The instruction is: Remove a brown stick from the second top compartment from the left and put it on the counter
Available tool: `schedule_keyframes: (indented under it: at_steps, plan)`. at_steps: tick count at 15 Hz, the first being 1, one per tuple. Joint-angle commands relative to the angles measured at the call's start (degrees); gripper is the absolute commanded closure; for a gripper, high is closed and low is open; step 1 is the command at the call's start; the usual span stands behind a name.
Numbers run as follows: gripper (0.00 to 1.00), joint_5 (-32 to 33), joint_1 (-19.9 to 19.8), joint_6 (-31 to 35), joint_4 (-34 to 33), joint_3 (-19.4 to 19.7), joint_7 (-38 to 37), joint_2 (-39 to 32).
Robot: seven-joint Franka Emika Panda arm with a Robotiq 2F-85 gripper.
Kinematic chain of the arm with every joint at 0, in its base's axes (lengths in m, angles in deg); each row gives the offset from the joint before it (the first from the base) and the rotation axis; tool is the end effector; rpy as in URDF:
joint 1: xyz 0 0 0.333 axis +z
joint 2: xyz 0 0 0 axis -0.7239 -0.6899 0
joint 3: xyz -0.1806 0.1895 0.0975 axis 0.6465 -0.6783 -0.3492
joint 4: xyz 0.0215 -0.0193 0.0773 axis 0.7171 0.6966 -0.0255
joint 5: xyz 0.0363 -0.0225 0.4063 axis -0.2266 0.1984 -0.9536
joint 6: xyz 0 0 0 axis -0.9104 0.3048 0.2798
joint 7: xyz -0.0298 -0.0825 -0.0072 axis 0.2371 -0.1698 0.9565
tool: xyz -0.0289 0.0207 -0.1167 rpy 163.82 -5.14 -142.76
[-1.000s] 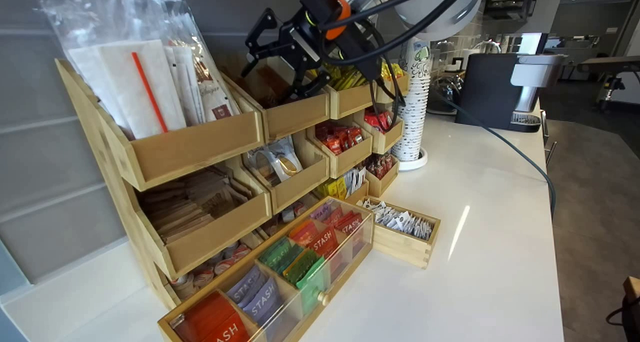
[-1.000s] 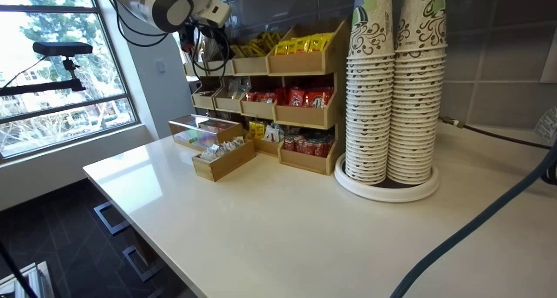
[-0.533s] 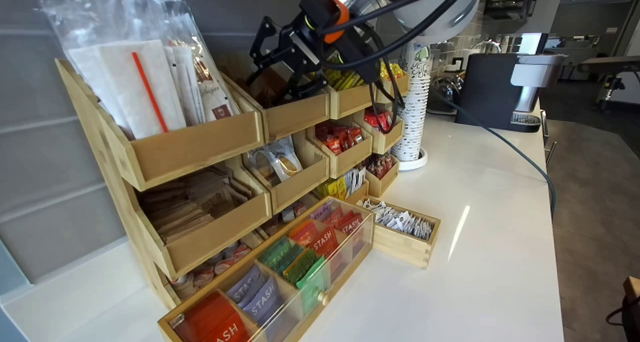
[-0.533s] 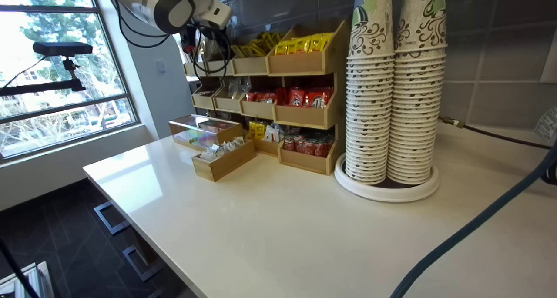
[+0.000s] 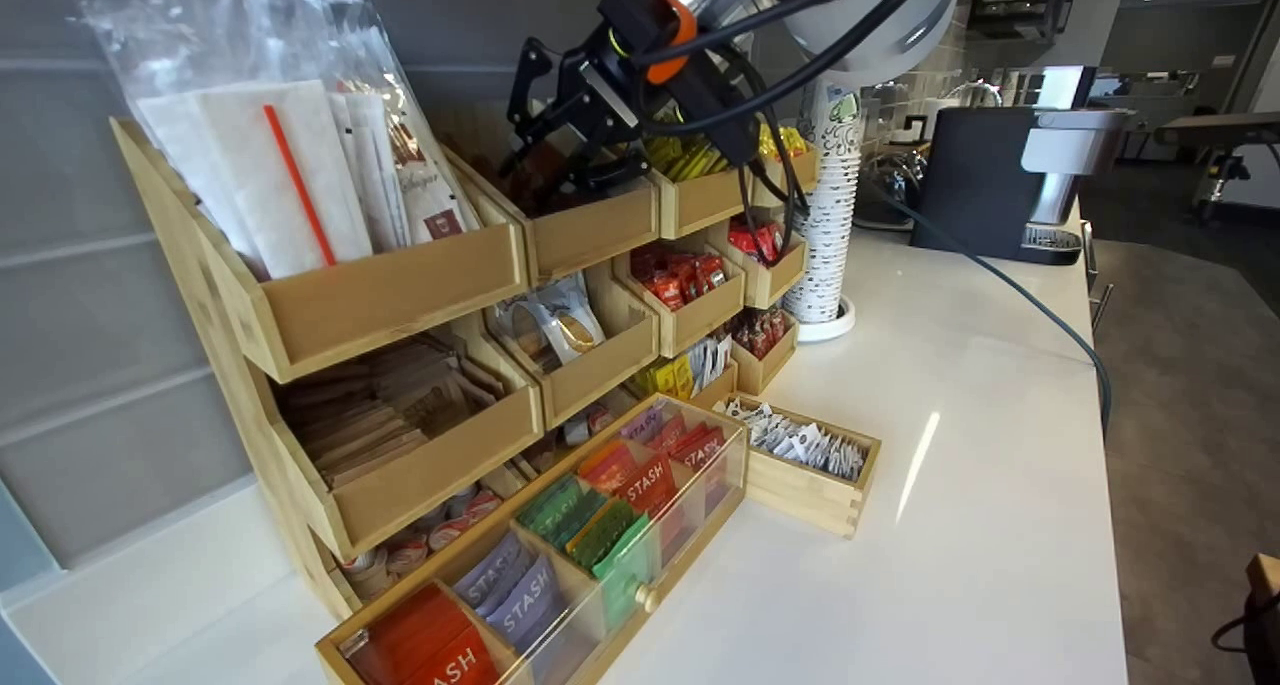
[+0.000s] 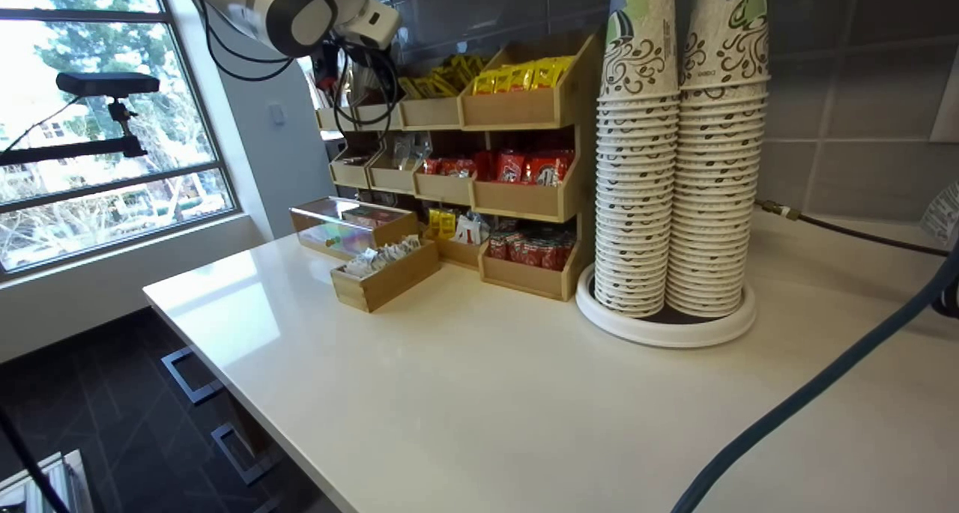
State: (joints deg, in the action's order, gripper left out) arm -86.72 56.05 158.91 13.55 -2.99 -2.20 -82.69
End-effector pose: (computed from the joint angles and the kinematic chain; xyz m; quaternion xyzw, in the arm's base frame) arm 0.6749 0.1495 0.4791 -0.8504 0.3228 -0.2898 0.2978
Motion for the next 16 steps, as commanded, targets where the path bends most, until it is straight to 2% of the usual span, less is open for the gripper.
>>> schedule_keyframes:
  at_steps: [1, 2, 3, 4, 5, 7, 8, 10, 11, 12, 16]
  plan:
    - [0.75, -1.2, -0.8, -1.5, -2.4, -0.7, -0.8, -1.0]
    - [0.84, -1.2, -0.9, -1.6, -2.6, -0.7, -0.8, -1.0]
    - [0.87, -1.2, -0.9, -1.6, -2.6, -0.7, -0.9, -1.1]
    - [0.85, -1.2, -0.9, -1.6, -2.7, -0.7, -0.9, -1.0]
    - [0.92, -1.2, -1.0, -1.6, -2.7, -0.7, -0.9, -1.0]
    - [0.89, -1.2, -1.0, -1.6, -2.8, -0.7, -0.9, -1.1]
    - [0.93, -1.3, -1.1, -1.6, -2.8, -0.7, -1.0, -1.1]
    - [0.93, -1.1, -1.0, -1.5, -2.8, -0.7, -1.1, -1.1]
    - [0.86, -1.0, -1.0, -1.6, -2.8, -0.6, -1.1, -1.2]
    - [0.67, -0.8, -1.0, -1.6, -2.8, -0.5, -1.2, -1.2]
    - [0.42, -0.5, -0.9, -1.4, -3.0, -0.4, -1.6, -1.7]
